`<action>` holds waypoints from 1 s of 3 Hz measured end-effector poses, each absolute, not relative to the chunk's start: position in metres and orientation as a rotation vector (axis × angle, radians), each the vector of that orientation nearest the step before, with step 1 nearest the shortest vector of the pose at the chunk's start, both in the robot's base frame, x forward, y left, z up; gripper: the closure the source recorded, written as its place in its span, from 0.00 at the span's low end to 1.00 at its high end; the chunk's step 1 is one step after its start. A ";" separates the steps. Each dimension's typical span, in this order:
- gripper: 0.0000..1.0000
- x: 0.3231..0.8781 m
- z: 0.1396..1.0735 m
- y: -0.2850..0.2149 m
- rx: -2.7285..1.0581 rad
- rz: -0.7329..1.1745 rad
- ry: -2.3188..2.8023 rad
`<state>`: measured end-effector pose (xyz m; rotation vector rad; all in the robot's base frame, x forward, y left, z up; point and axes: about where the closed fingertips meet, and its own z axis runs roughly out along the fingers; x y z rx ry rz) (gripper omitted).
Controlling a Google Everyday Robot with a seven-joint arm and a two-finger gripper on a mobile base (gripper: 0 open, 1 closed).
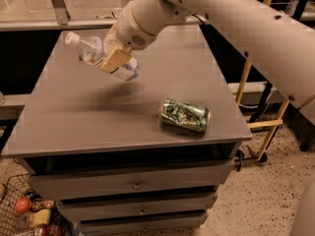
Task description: Place blue plastic bottle upright
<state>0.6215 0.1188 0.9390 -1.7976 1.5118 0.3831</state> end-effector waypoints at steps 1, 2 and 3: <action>1.00 0.614 0.937 0.111 -1.620 0.508 1.463; 1.00 0.616 0.948 0.093 -1.374 0.615 1.415; 1.00 0.619 0.962 0.080 -1.301 0.613 1.411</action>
Offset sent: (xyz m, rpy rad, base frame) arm 0.0076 -0.0737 0.0303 0.7243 0.0125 -0.2528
